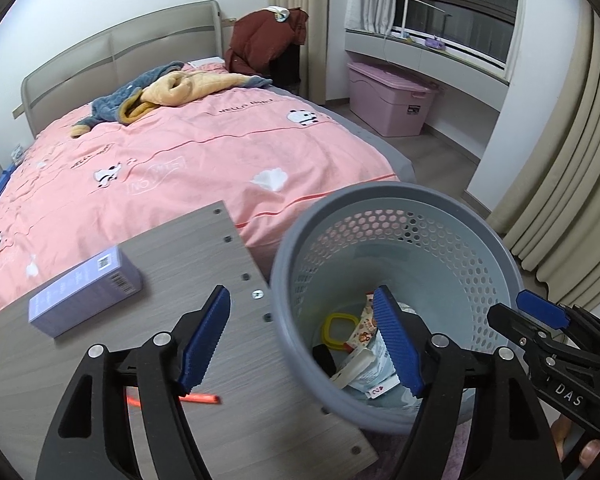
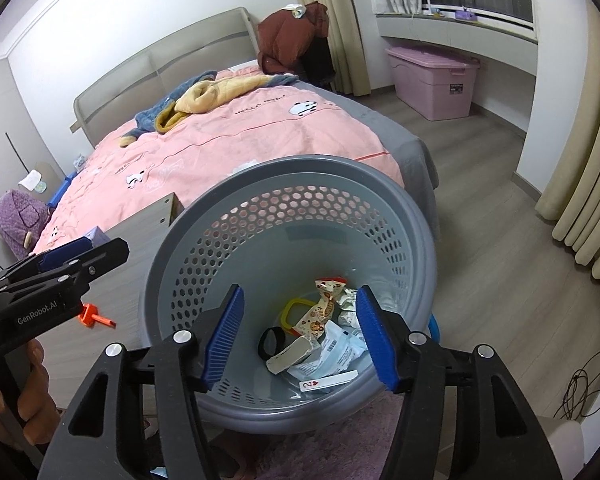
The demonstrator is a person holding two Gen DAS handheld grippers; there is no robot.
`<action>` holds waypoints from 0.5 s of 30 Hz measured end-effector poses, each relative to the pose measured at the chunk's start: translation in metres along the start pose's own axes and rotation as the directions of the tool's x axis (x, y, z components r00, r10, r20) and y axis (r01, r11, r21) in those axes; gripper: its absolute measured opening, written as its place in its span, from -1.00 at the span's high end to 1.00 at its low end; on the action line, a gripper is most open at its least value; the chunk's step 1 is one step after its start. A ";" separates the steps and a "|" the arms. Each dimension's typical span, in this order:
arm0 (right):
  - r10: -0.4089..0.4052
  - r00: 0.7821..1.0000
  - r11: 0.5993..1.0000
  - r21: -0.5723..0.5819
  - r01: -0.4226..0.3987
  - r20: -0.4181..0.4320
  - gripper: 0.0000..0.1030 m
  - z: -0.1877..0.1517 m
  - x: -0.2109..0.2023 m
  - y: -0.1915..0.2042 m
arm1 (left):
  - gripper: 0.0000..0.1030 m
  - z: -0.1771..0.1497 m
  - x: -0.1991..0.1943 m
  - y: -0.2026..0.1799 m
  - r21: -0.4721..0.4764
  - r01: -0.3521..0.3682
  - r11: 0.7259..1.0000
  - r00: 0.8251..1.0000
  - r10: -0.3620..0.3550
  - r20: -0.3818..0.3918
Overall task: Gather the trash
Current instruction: 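Carry strap and card over the wastebasket and open both tools, then move both tools back over the table toward the orange item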
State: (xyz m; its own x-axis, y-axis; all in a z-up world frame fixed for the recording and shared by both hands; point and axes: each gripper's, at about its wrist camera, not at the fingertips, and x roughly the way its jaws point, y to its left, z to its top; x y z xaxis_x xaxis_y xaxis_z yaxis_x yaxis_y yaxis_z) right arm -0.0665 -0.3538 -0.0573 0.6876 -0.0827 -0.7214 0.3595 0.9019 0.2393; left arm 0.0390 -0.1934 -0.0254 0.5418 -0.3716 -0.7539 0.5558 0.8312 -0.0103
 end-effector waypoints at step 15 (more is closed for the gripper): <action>0.117 0.993 0.977 -0.176 -0.117 -0.011 -0.54 -0.012 0.003 0.083 | -0.46 -0.027 -0.043 0.086 -0.134 -0.129 0.983 0.989 0.138 0.059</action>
State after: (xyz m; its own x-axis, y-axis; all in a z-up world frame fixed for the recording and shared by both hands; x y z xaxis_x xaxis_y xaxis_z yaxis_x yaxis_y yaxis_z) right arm -0.0426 -0.2743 -0.0475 0.7178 0.0284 -0.6956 0.1599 0.9657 0.2045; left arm 0.0461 -0.0951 -0.0118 0.6495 -0.2771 -0.7081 0.3916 0.9201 -0.0009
